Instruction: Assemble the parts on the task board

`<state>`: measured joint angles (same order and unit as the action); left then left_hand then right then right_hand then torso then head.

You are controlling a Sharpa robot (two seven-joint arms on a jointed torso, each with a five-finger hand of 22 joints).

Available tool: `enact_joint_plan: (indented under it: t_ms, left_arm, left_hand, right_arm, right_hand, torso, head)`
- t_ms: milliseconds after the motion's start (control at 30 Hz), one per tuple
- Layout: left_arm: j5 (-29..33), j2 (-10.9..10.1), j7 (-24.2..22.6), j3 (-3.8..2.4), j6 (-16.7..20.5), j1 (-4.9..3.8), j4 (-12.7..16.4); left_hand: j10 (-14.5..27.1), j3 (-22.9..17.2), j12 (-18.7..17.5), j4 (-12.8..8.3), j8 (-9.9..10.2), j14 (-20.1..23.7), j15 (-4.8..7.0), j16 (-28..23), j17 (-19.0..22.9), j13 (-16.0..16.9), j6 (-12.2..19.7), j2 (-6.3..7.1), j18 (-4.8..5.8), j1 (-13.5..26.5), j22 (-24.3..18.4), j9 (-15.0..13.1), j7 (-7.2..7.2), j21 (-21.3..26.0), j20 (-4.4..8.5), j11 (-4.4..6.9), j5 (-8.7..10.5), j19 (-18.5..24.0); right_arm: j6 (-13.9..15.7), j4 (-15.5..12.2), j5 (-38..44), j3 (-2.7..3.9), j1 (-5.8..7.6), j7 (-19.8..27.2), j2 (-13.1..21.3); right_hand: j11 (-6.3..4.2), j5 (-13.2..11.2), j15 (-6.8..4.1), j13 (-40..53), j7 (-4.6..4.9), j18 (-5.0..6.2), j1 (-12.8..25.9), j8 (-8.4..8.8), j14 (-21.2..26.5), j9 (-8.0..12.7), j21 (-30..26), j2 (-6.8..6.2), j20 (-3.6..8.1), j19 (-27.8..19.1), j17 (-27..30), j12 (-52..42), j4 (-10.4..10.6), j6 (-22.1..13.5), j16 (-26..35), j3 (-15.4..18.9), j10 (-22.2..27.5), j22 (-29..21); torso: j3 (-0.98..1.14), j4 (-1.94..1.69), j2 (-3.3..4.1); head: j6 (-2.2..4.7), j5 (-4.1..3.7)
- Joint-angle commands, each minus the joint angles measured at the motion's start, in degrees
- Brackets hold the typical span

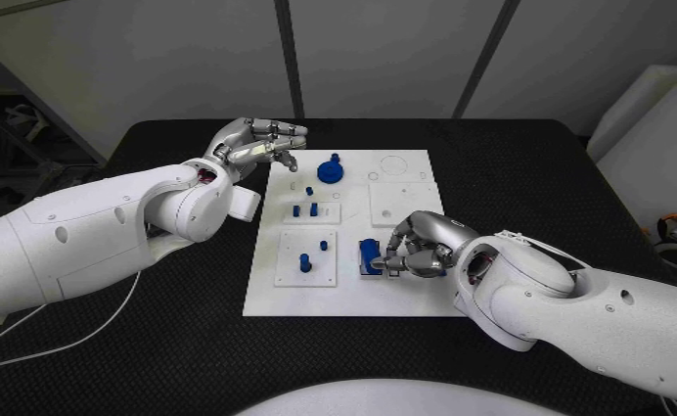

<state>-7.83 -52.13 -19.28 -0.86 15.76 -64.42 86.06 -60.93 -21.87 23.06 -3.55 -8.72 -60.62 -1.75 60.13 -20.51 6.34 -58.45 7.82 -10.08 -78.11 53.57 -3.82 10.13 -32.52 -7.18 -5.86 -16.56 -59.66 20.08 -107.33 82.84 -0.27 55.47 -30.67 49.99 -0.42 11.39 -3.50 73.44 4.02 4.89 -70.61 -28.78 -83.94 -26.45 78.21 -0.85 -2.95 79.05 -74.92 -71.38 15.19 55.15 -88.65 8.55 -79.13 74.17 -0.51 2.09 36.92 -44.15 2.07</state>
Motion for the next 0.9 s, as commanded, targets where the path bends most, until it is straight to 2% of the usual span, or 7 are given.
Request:
enact_joint_plan:
  t_ms: [33, 600, 900]
  left_arm:
    - [0.05, -0.04, -0.08, -0.03, -0.65, -0.03, 0.14]
    - [0.05, -0.06, -0.04, -0.03, -0.63, -0.01, 0.2]
    - [0.05, -0.02, 0.03, -0.03, -0.72, -0.01, 0.22]
  left_hand:
    - [0.22, 0.24, 0.27, 0.02, 0.07, 0.49, 0.07, -0.14, 0.05, 0.08, 0.31, -0.36, -0.31, 0.05, -0.09, -0.03, -0.09, 0.37, -0.12, -0.02, 0.08, 0.3]
    - [0.35, 0.26, 0.38, 0.11, 0.06, 0.55, 0.05, -0.13, 0.1, 0.09, 0.37, -0.54, -0.32, 0.1, -0.13, -0.03, -0.07, 0.45, -0.14, -0.04, 0.05, 0.32]
    - [0.35, 0.26, 0.38, 0.11, 0.06, 0.55, 0.05, -0.13, 0.1, 0.09, 0.37, -0.54, -0.32, 0.1, -0.13, -0.03, -0.07, 0.45, -0.14, -0.04, 0.05, 0.32]
  right_arm:
    - [0.57, -0.32, 1.15, 0.01, 0.07, 1.23, 0.22]
    - [-0.45, 1.56, 1.19, 0.02, 0.08, 1.07, -1.05]
    - [-1.82, 2.74, 1.07, 0.03, 0.08, 1.2, -2.27]
  right_hand:
    - [-0.03, 0.37, -0.39, 0.11, -0.4, -1.0, -0.59, -0.29, -5.4, -0.07, 0.02, -0.03, 0.24, 0.04, -11.95, -0.26, -0.13, 0.18, 0.06, 0.35, -0.55, 0.12]
    - [-0.09, 1.24, -0.42, 0.35, -0.48, -1.01, -0.91, -0.45, -5.42, -0.22, 0.03, 0.58, 0.27, 0.07, -12.05, -0.44, 0.45, 0.35, 0.02, 0.64, -0.73, 0.16]
    - [-0.2, 1.07, -0.53, 0.49, -0.58, -1.0, -4.26, -0.59, -5.43, -0.46, -0.03, 0.44, 0.37, 0.05, -12.08, -0.4, -0.62, 0.31, 0.01, 1.01, -0.79, 0.17]
  torso:
    - [-0.05, -0.03, 0.02]
    - [-0.05, -0.13, 0.08]
    - [-0.07, -0.06, 0.07]
  head:
    - [0.03, 0.04]
    - [0.0, 0.08]
    - [-0.22, 0.16]
